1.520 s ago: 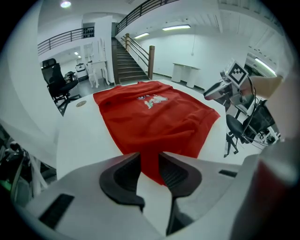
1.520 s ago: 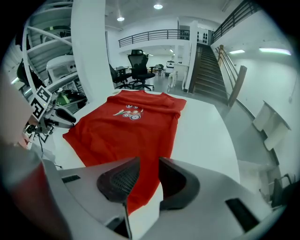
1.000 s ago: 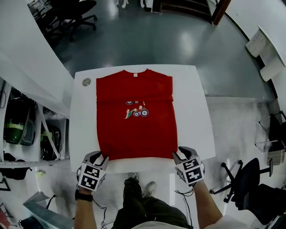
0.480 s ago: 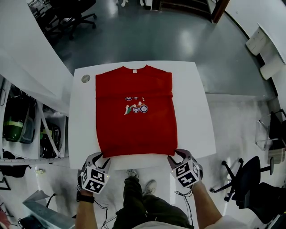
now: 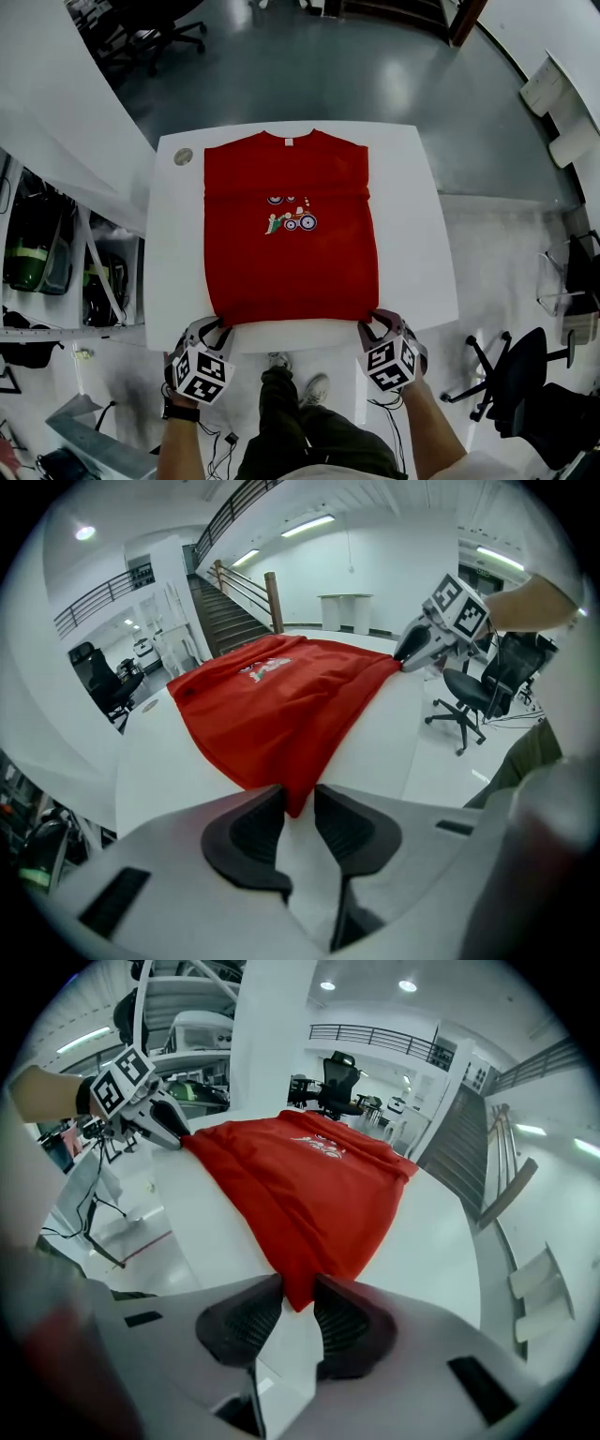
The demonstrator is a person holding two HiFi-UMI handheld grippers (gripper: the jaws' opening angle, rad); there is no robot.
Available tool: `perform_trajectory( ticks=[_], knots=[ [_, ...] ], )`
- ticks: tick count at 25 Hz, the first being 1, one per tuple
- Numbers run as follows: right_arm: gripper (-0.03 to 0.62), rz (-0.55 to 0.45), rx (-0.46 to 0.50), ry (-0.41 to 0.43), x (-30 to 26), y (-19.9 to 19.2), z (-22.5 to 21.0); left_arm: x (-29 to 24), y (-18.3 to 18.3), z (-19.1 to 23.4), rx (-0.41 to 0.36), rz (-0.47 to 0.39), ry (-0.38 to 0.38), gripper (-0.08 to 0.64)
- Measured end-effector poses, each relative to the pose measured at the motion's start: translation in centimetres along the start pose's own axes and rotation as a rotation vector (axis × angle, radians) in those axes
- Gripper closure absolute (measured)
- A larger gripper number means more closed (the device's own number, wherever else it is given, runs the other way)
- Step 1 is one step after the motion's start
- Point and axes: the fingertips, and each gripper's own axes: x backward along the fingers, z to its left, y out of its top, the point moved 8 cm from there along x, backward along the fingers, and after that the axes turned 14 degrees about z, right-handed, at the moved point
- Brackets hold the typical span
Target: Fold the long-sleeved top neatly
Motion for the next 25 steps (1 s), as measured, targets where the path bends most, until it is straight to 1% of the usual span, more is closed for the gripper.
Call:
perform_trajectory(
  ticks=[1,3,6,7,8,9,13,17,25],
  knots=[
    [0.474,-0.003,-0.006,0.003,0.0,-0.1,0.0,0.0,-0.1,0.2,0.013,-0.003,-0.010,0.454],
    [0.477,-0.006,-0.015,0.007,0.1,-0.2,-0.1,-0.1,-0.2,0.5,0.023,-0.006,-0.038,0.453],
    [0.488,-0.014,-0.020,-0.002,0.0,-0.1,-0.2,-0.2,-0.1,0.8,0.006,-0.007,-0.044,0.466],
    [0.513,-0.021,-0.025,-0.004,0.0,0.0,-0.2,-0.2,0.0,0.9,0.005,-0.007,-0.041,0.518],
    [0.537,-0.027,-0.031,-0.005,0.0,0.0,-0.2,-0.2,0.0,1.0,0.007,-0.009,-0.043,0.532],
    [0.551,-0.030,-0.039,-0.004,0.0,0.0,-0.3,-0.2,0.0,1.0,0.007,-0.010,-0.051,0.536],
    [0.557,-0.045,-0.072,0.017,0.6,0.0,-0.8,0.2,0.0,1.4,-0.001,-0.010,-0.073,0.540],
    [0.558,-0.066,-0.092,0.031,1.9,0.4,-1.4,1.2,0.0,2.0,0.023,-0.033,-0.095,0.541],
    [0.558,-0.082,-0.106,0.047,4.2,0.1,-1.9,3.1,-0.4,1.9,0.037,-0.031,-0.081,0.541]
  ],
)
